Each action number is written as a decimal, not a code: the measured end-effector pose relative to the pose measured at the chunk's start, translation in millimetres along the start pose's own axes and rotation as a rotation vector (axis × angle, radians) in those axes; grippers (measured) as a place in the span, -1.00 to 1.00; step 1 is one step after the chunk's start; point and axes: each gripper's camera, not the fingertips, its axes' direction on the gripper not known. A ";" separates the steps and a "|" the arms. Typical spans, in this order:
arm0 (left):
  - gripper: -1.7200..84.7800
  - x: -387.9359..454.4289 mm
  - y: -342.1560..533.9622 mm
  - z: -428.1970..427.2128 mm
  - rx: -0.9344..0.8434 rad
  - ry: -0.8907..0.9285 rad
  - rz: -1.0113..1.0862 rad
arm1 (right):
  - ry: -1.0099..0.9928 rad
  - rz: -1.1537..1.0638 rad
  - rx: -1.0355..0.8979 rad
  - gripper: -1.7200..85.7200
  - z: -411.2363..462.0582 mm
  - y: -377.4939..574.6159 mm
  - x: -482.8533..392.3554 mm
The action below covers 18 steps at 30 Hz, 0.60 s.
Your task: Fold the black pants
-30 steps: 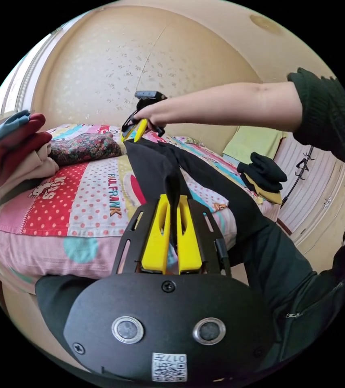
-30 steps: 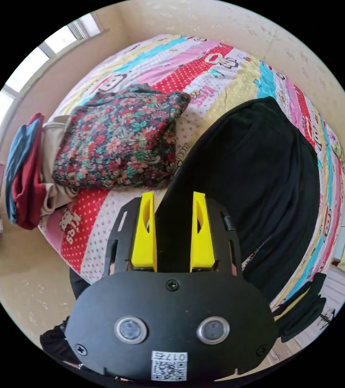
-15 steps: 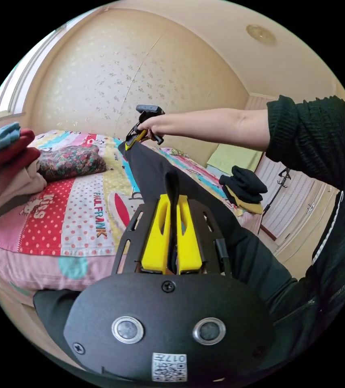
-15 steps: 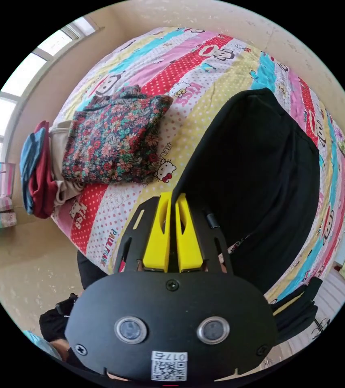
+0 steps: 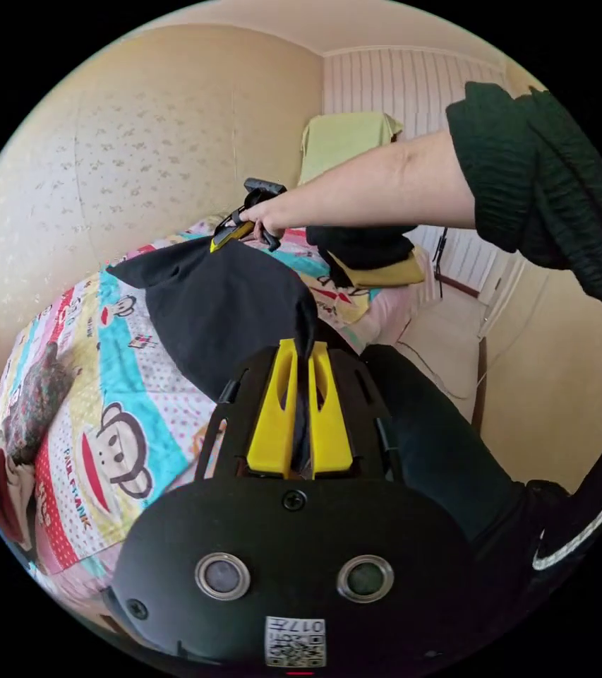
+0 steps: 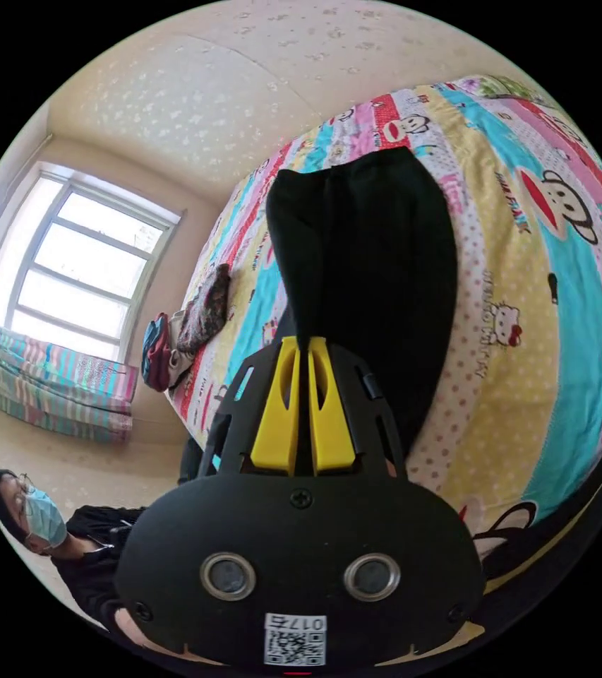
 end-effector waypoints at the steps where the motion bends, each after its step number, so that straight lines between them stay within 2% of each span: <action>1: -0.93 13.7 -1.0 27.5 -0.060 -0.008 0.013 | 0.014 0.003 0.006 -0.91 0.2 7.9 9.9; 7: -0.88 64.1 -5.0 104.9 -0.261 -0.017 0.111 | -0.103 0.002 0.147 -0.90 -24.6 63.2 60.6; 11: -0.82 78.6 -11.0 114.1 -0.318 0.090 0.124 | -0.075 -0.081 0.083 -0.88 -54.4 89.0 55.1; 14: -0.83 82.2 -16.5 104.6 -0.316 0.238 0.141 | -0.037 -0.138 0.065 -0.87 -77.0 122.9 40.7; 18: -0.83 43.8 -21.5 71.1 -0.232 0.266 0.060 | -0.041 -0.220 0.126 -0.83 -106.7 199.1 4.5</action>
